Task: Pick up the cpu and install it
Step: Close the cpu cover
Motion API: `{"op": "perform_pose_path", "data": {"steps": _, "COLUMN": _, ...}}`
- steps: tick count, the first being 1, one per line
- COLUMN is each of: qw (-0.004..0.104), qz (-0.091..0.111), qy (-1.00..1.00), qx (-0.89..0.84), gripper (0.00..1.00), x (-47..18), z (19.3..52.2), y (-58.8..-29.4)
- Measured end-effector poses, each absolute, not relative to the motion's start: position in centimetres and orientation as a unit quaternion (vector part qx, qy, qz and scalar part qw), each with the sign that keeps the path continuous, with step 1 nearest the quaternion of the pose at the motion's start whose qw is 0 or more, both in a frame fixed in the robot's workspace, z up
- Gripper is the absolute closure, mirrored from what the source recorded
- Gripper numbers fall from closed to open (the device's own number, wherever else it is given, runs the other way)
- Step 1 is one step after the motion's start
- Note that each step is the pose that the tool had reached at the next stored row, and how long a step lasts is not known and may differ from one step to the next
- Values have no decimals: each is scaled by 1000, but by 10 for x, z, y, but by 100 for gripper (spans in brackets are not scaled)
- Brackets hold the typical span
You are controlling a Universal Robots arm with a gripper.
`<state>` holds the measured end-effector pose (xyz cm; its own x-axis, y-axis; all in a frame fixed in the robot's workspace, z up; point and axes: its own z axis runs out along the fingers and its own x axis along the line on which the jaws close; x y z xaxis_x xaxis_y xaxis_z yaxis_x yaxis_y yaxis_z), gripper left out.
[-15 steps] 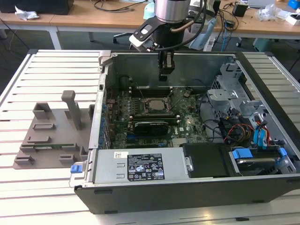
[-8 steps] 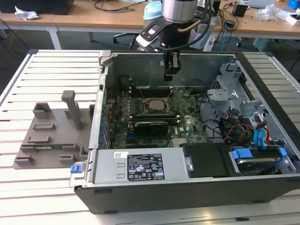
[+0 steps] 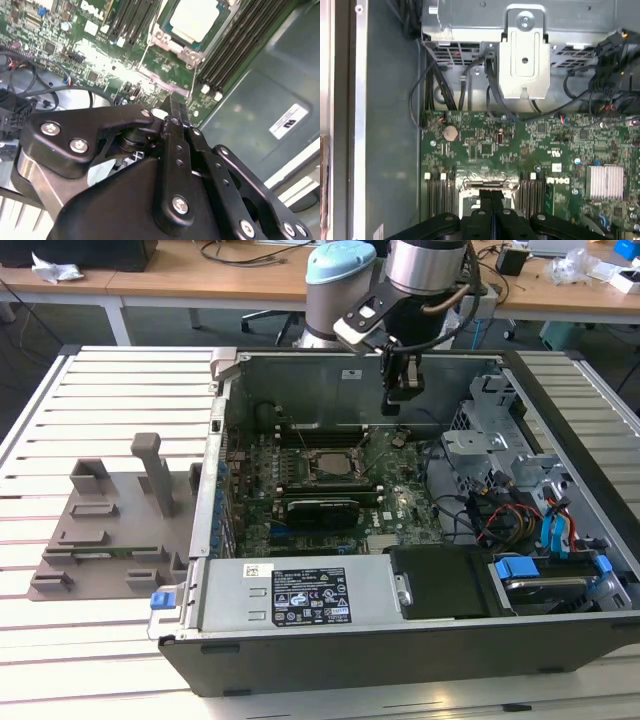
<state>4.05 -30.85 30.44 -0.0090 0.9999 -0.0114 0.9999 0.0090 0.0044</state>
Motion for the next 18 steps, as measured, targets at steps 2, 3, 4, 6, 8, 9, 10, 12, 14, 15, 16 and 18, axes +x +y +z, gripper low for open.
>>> {"op": "perform_pose_path", "data": {"steps": 2, "qw": 6, "qz": -3, "qy": 710, "qx": 704, "gripper": 89, "x": 46, "z": 298, "y": -308}}
{"op": "perform_pose_path", "data": {"steps": 3, "qw": 6, "qz": -3, "qy": 710, "qx": 704, "gripper": 89, "x": 47, "z": 295, "y": -308}}
{"op": "perform_pose_path", "data": {"steps": 4, "qw": 6, "qz": -3, "qy": 710, "qx": 704, "gripper": 89, "x": 49, "z": 293, "y": -308}}
{"op": "perform_pose_path", "data": {"steps": 6, "qw": 6, "qz": -3, "qy": 710, "qx": 704, "gripper": 89, "x": 52, "z": 288, "y": -308}}
{"op": "perform_pose_path", "data": {"steps": 8, "qw": 5, "qz": -3, "qy": 710, "qx": 704, "gripper": 89, "x": 55, "z": 283, "y": -308}}
{"op": "perform_pose_path", "data": {"steps": 9, "qw": 5, "qz": -3, "qy": 710, "qx": 704, "gripper": 89, "x": 56, "z": 281, "y": -308}}
{"op": "perform_pose_path", "data": {"steps": 10, "qw": 5, "qz": -3, "qy": 710, "qx": 704, "gripper": 89, "x": 56, "z": 277, "y": -308}}
{"op": "perform_pose_path", "data": {"steps": 12, "qw": 5, "qz": -3, "qy": 710, "qx": 704, "gripper": 89, "x": 56, "z": 272, "y": -308}}
{"op": "perform_pose_path", "data": {"steps": 14, "qw": 5, "qz": -3, "qy": 710, "qx": 704, "gripper": 89, "x": 56, "z": 267, "y": -308}}
{"op": "perform_pose_path", "data": {"steps": 15, "qw": 5, "qz": -3, "qy": 710, "qx": 704, "gripper": 89, "x": 56, "z": 265, "y": -308}}
{"op": "perform_pose_path", "data": {"steps": 16, "qw": 5, "qz": -3, "qy": 710, "qx": 704, "gripper": 89, "x": 56, "z": 263, "y": -308}}
{"op": "perform_pose_path", "data": {"steps": 18, "qw": 5, "qz": -3, "qy": 710, "qx": 704, "gripper": 89, "x": 56, "z": 258, "y": -308}}
